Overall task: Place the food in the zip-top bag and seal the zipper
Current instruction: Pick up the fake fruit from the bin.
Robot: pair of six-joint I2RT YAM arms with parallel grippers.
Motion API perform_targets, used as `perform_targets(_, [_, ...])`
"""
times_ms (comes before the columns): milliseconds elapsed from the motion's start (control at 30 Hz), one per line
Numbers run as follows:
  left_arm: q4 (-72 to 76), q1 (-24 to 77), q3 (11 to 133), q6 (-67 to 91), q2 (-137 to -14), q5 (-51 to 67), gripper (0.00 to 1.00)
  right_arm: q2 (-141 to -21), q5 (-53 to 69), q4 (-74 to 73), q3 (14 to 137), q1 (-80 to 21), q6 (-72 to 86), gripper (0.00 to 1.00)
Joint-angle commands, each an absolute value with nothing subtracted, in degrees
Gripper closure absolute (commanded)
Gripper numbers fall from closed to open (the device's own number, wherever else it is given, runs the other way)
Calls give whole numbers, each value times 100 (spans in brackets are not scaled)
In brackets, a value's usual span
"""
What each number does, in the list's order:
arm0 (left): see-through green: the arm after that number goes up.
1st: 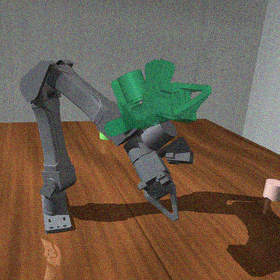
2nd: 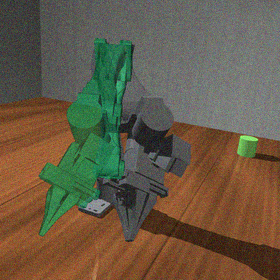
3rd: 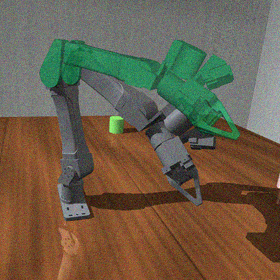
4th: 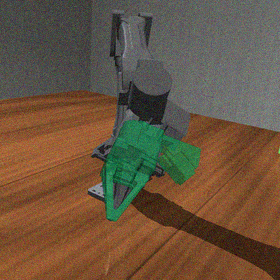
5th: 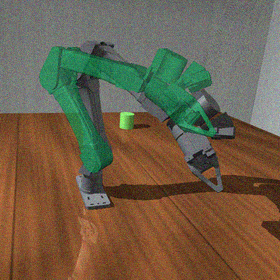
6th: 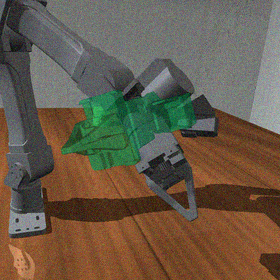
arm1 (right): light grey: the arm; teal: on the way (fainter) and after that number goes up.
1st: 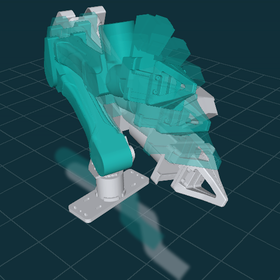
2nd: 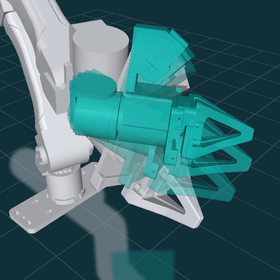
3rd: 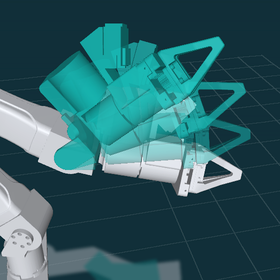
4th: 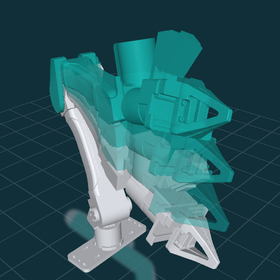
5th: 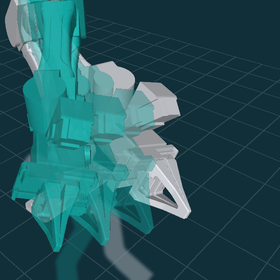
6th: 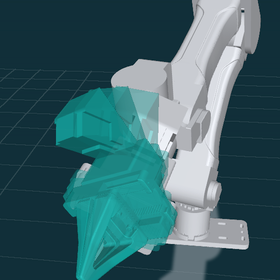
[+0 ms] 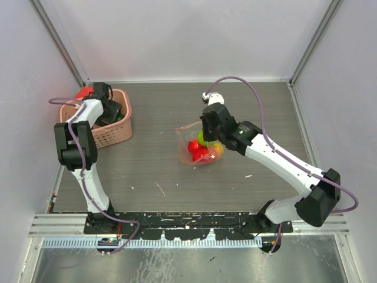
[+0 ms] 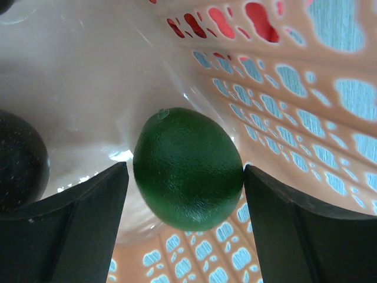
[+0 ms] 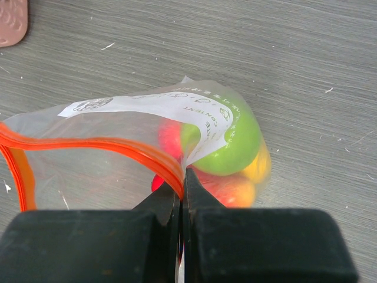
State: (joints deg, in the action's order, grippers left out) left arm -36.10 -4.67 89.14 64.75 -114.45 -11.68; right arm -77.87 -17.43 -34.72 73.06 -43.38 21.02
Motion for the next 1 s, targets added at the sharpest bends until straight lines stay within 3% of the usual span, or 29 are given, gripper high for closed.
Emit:
perform_targets(0, [-3238, -518, 9079, 6531, -11637, -1217, 21, -7787, -1726, -3230, 7513, -4317, 2021, 100])
perform_targets(467, [-3112, -526, 8784, 6197, -11126, -1374, 51, -7662, -1706, -3253, 7528, -4318, 2089, 100])
perform_targets(967, [-3186, -519, 8241, 5335, -9510, -1397, 58, -7673, -1762, -3278, 7659, -4318, 2083, 100])
